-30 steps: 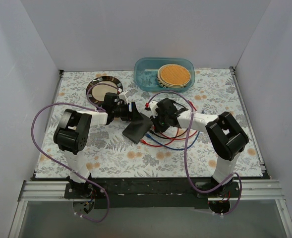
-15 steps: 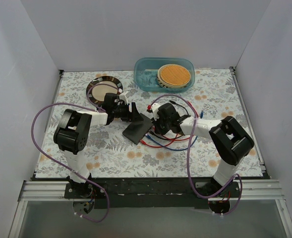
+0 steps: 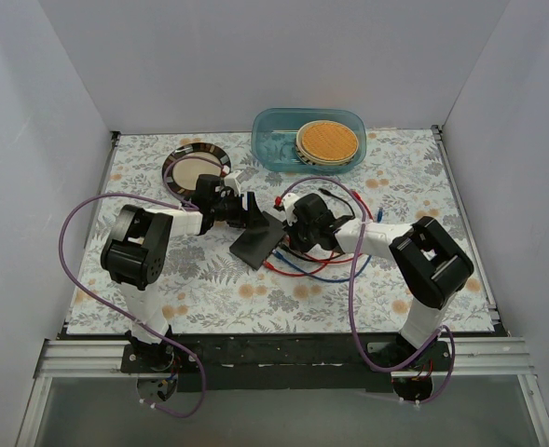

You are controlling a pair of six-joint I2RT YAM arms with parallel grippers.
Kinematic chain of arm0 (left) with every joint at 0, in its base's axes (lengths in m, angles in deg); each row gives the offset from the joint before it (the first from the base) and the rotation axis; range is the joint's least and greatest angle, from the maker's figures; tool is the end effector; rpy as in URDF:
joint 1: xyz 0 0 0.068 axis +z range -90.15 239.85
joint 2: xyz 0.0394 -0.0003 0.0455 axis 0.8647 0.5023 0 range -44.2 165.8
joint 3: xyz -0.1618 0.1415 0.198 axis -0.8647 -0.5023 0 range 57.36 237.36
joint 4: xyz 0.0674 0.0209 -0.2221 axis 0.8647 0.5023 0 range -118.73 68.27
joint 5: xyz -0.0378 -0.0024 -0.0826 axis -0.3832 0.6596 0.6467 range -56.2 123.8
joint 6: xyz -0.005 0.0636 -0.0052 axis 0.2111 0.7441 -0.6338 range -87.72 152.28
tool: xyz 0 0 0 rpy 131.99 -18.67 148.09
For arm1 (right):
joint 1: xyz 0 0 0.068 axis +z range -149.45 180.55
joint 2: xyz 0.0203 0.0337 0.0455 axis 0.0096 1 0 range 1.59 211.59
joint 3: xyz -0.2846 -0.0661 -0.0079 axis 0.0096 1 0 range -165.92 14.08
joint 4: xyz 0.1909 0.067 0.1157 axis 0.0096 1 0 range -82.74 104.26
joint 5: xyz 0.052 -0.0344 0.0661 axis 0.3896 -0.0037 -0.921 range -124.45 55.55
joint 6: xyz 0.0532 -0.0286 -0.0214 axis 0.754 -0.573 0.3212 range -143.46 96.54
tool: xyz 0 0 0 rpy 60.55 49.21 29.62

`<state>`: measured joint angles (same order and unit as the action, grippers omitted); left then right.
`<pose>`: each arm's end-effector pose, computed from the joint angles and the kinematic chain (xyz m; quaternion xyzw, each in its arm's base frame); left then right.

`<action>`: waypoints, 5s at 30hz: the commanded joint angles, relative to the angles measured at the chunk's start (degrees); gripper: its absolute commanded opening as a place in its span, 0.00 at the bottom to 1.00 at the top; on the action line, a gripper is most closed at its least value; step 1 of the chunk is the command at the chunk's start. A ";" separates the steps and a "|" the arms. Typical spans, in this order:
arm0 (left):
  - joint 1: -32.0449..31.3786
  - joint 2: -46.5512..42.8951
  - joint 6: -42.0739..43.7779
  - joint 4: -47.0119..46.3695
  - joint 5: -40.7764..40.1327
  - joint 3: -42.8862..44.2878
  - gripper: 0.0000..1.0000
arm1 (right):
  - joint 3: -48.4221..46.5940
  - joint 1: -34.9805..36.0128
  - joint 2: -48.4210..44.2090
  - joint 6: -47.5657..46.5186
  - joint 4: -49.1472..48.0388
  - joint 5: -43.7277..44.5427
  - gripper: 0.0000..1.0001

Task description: Insert the plug into the switch port

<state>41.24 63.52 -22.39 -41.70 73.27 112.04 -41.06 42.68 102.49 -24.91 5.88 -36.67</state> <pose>0.3399 -0.1477 0.1765 -0.1286 0.8555 -0.4827 0.1361 0.2617 0.2392 0.1943 -0.3491 0.8530 0.1514 0.3572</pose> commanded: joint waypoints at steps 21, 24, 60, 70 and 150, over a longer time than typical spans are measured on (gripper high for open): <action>-7.32 -1.99 -2.01 5.94 3.79 0.96 0.76 | -3.93 2.17 -1.67 -0.21 -13.56 -5.43 0.01; -5.74 -2.17 -3.24 6.47 0.37 1.05 0.86 | -2.26 2.26 -2.81 -0.31 -11.89 -3.68 0.01; -4.15 1.61 -2.19 7.79 7.47 3.25 0.66 | -1.29 2.17 -0.18 2.86 -18.74 1.07 0.01; -5.29 1.88 -1.57 8.23 9.49 1.31 0.55 | -1.91 2.26 0.79 5.06 -22.07 3.89 0.01; -7.40 -1.02 -5.35 12.09 -6.77 1.05 0.76 | 3.02 3.05 -6.07 13.67 -5.64 3.01 0.01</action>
<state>35.77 62.30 -25.21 -36.67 62.64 113.52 -37.41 46.31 99.08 -12.19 6.79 -35.99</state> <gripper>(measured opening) 0.756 0.069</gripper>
